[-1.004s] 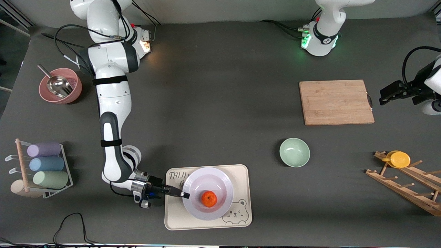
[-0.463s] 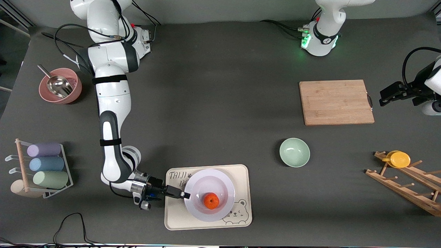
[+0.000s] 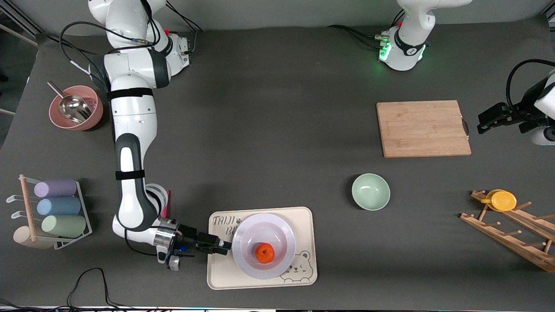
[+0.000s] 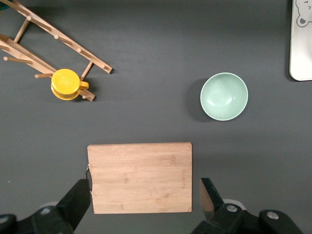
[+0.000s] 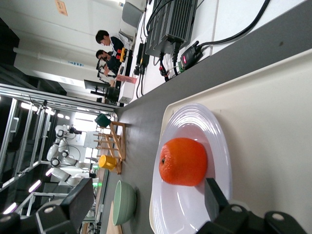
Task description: Place orange and plate with both arms
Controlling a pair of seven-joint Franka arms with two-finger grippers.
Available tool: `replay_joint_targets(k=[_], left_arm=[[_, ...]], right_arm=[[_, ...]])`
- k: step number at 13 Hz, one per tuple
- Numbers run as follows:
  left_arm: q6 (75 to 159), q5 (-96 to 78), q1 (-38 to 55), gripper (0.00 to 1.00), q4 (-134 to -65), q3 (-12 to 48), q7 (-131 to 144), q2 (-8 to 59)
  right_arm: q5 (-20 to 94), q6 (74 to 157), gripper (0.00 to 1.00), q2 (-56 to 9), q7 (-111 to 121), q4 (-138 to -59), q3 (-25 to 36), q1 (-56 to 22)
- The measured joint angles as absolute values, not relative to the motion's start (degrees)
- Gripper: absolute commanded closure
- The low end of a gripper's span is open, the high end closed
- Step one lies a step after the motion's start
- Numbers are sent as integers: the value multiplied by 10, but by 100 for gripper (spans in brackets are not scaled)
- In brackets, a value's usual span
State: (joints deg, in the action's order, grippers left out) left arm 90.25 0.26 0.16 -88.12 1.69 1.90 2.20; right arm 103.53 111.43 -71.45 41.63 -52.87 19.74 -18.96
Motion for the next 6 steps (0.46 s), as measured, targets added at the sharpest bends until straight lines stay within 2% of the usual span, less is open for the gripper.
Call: replay_joint_targets(k=[4, 6], left_arm=[[905, 3, 2, 0, -881, 17, 19, 22], [906, 3, 2, 0, -881, 17, 19, 22]], right_arm=[[983, 1102, 0, -680, 416, -553, 199, -179], [962, 1084, 0, -643, 416, -594, 200, -175]])
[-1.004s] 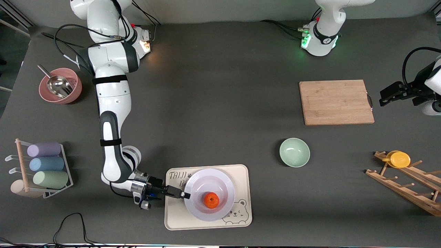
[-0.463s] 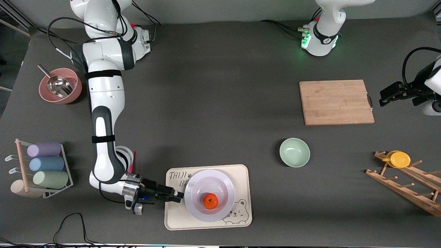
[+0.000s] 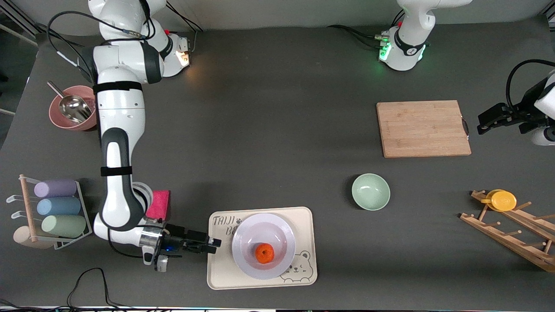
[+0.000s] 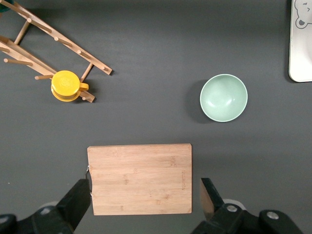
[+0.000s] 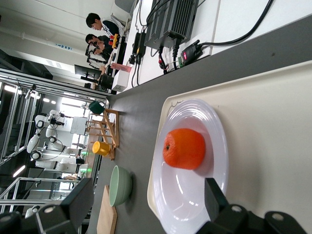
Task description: Place orange and plate with both arms
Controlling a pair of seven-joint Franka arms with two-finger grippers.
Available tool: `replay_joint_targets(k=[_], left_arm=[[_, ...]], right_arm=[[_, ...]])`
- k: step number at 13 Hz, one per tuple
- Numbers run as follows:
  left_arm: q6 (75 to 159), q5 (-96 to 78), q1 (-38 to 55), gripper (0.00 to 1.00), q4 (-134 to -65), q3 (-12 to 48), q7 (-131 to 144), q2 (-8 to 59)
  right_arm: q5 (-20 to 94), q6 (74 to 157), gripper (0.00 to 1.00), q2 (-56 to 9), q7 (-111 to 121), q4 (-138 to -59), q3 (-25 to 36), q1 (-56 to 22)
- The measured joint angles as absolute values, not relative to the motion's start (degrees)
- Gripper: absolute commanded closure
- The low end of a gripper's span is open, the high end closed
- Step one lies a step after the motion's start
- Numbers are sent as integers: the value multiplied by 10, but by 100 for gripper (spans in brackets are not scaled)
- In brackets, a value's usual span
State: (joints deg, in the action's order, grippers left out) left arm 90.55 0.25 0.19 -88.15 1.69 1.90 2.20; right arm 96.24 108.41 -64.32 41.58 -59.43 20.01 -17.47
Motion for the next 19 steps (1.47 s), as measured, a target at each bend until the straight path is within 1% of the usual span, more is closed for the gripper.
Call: replay_joint_targets(k=[3, 6, 10, 14, 19], left_arm=[[906, 2, 2, 0, -882, 17, 19, 22], [906, 2, 2, 0, -882, 17, 19, 22], [906, 2, 2, 0, -882, 17, 19, 22], [906, 2, 2, 0, -882, 17, 19, 22], [906, 2, 2, 0, -882, 17, 19, 22]], right_arm=[[889, 1069, 0, -566, 416, -680, 203, -173], [777, 1067, 0, -485, 415, -764, 209, -175], [616, 1067, 0, -400, 405, -849, 245, -177], [458, 1066, 0, -336, 336, -896, 260, -180], [255, 1065, 0, -254, 213, -936, 276, -221]])
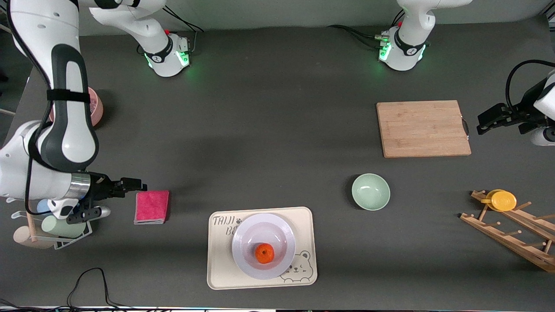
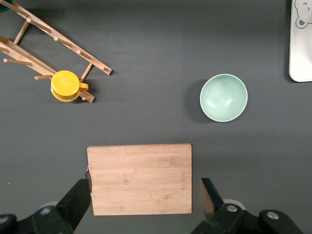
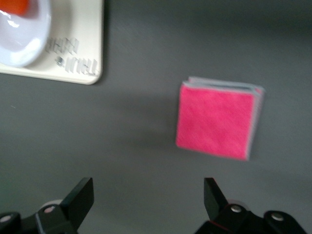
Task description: Place orange and plate with both arms
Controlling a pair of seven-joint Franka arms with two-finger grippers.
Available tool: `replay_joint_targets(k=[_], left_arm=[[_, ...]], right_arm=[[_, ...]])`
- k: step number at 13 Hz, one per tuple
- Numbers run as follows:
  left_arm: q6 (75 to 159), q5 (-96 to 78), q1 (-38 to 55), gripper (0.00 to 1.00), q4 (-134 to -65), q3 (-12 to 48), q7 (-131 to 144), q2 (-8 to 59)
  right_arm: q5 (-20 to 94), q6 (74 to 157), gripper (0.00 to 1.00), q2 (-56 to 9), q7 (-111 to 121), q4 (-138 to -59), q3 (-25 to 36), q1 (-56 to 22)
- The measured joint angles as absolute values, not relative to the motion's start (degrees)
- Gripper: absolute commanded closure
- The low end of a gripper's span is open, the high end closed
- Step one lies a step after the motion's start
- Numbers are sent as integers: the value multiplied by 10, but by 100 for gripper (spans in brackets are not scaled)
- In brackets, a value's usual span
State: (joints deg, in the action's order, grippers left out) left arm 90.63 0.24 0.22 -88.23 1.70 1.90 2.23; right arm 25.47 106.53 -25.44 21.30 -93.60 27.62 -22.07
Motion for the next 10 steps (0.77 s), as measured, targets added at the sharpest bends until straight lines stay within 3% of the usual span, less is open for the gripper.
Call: replay_joint_targets(k=[5, 10], left_arm=[[906, 2, 3, 0, -883, 17, 19, 22], [906, 2, 3, 0, -883, 17, 19, 22]], right_arm=[[104, 1056, 0, -153, 149, -992, 278, -237], [75, 1007, 0, -101, 148, -994, 282, -237]])
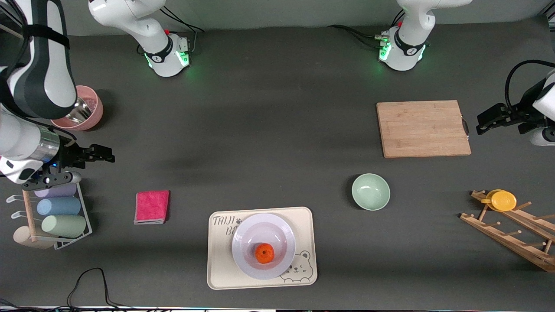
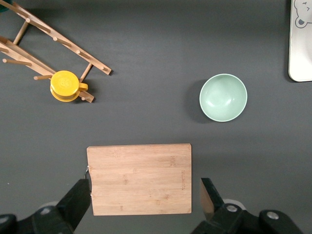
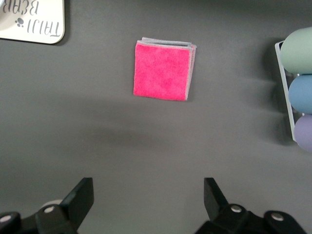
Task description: Place orange and plate with both arms
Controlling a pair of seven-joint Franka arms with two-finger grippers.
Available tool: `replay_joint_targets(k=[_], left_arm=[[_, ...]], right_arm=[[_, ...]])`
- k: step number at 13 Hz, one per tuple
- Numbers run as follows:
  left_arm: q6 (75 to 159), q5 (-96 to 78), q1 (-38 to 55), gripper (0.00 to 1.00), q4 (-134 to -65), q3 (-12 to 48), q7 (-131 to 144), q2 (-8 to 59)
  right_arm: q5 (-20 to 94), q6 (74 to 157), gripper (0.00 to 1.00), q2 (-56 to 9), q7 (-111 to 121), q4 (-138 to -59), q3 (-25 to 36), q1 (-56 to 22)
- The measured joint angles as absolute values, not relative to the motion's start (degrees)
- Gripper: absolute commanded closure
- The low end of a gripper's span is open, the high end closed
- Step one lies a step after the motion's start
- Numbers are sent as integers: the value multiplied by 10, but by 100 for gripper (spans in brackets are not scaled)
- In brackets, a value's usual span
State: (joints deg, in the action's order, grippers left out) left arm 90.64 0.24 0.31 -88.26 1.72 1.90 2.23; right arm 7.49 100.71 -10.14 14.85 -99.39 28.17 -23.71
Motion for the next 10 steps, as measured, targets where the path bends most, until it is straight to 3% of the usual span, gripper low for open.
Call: replay_joint_targets(k=[3, 10], left_arm=[[906, 2, 3, 0, -883, 17, 19, 22], [906, 2, 3, 0, -883, 17, 19, 22]], right_arm=[[47, 967, 0, -99, 149, -966, 281, -237], [43, 967, 0, -99, 149, -955, 285, -232]])
